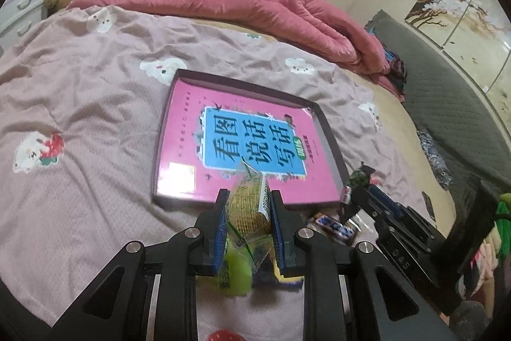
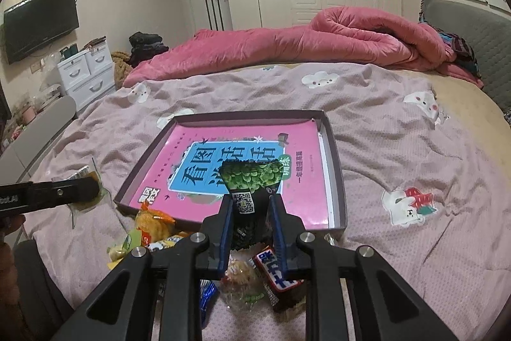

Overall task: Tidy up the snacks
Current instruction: 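Lift the cake with the left gripper toward the tray while the right lifts the black bag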

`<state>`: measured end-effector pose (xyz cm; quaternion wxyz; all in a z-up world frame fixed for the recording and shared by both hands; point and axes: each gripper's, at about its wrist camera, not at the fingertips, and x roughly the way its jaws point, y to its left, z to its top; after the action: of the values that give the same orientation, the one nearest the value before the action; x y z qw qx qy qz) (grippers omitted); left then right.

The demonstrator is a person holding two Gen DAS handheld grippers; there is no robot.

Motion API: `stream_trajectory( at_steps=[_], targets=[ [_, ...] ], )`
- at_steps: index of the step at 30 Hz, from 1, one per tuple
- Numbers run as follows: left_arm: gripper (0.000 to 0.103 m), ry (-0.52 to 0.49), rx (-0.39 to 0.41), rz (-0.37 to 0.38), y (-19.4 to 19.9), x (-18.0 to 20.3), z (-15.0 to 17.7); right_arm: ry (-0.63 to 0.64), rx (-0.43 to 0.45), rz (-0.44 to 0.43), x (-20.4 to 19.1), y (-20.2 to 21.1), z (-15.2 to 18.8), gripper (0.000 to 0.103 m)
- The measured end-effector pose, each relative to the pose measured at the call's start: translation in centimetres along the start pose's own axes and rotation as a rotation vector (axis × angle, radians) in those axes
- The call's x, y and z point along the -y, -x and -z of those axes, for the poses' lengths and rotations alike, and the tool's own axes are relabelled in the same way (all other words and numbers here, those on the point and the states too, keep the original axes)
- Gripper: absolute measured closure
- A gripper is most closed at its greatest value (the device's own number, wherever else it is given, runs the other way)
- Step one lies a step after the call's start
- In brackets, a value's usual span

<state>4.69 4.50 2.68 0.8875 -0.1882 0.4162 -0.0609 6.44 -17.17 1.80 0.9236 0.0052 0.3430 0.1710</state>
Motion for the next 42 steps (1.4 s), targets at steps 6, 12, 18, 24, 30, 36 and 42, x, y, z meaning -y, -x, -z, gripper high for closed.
stream_trajectory(
  at_steps=[6,12,18,24,30,36,42],
  targets=[
    [0.078,0.001,0.005,-0.049,-1.7,-0.9,-1.2,-0.014,0.01,0.025,0.5,-0.7,-0.8,0.08],
    [0.078,0.006,0.002,-0.09,-3.4,-1.9,-2.2,-0.029,0.016,0.048,1.0,-1.4,-1.5,0.08],
    [0.078,-0.005,-0.011,-0.125,-4.9,-2.3,-2.8,-0.04,0.002,0.069,1.5,-2.7,-1.7,0.08],
    [0.078,-0.005,-0.03,-0.123,-6.5,-2.9,-2.6,-0.053,-0.022,0.092,2.1,-3.8,-1.5,0.08],
    [0.078,-0.027,-0.053,-0.125,-7.8,-2.8,-2.1,-0.075,-0.053,0.109,2.9,-4.6,-1.2,0.08],
    [0.078,-0.044,-0.07,-0.125,-8.5,-3.0,-1.7,-0.1,-0.101,0.124,3.6,-5.6,-0.9,0.08],
    [0.078,-0.061,-0.077,-0.129,-8.9,-2.9,-1.6,-0.087,-0.131,0.14,3.3,-6.6,-0.7,0.08]
  ],
)
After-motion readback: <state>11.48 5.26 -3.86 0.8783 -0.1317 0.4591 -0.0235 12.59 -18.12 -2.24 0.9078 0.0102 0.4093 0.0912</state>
